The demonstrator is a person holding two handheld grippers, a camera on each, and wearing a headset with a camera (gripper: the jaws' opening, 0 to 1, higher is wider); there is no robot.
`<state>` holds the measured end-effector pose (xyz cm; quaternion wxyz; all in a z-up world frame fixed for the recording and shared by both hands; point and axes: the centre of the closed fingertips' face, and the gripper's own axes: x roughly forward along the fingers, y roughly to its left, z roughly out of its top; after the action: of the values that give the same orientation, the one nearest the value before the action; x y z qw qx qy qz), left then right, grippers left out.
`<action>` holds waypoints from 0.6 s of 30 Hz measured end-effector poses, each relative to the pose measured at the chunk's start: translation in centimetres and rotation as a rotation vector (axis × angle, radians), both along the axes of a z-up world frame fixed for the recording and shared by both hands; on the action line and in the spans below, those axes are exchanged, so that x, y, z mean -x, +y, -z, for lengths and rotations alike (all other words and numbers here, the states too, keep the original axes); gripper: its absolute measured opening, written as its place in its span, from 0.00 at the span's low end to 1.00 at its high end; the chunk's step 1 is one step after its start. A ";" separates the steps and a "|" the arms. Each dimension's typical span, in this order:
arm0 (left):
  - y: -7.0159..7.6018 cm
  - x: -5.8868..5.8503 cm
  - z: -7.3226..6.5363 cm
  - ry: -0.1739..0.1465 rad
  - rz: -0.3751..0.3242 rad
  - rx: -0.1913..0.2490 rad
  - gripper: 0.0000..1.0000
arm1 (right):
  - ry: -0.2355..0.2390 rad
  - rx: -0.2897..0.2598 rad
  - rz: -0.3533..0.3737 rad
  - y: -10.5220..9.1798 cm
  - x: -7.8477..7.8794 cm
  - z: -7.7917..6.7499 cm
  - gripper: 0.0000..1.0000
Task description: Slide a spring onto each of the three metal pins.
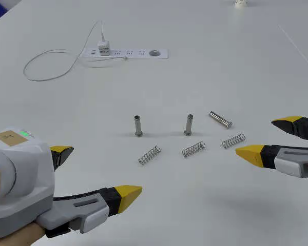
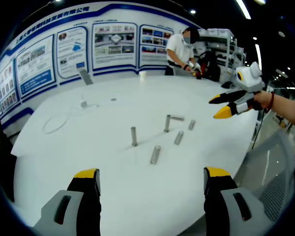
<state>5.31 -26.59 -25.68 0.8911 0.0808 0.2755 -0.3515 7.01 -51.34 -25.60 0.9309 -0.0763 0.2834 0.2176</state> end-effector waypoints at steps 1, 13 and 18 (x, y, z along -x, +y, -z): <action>0.0 0.0 0.0 0.000 0.001 0.000 0.88 | 0.004 0.005 -0.004 0.0 -0.2 0.2 0.60; -0.4 -0.3 0.3 0.003 0.003 0.013 0.87 | 0.031 0.053 -0.022 -0.4 -3.7 2.1 0.53; -0.8 -0.5 0.4 0.007 0.005 0.020 0.85 | 0.043 0.041 -0.007 -0.7 -5.0 2.8 0.47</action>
<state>5.81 -27.34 -26.11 0.8900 0.0715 0.2747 -0.3567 12.02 -52.03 -28.36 0.9221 -0.0916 0.3074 0.2164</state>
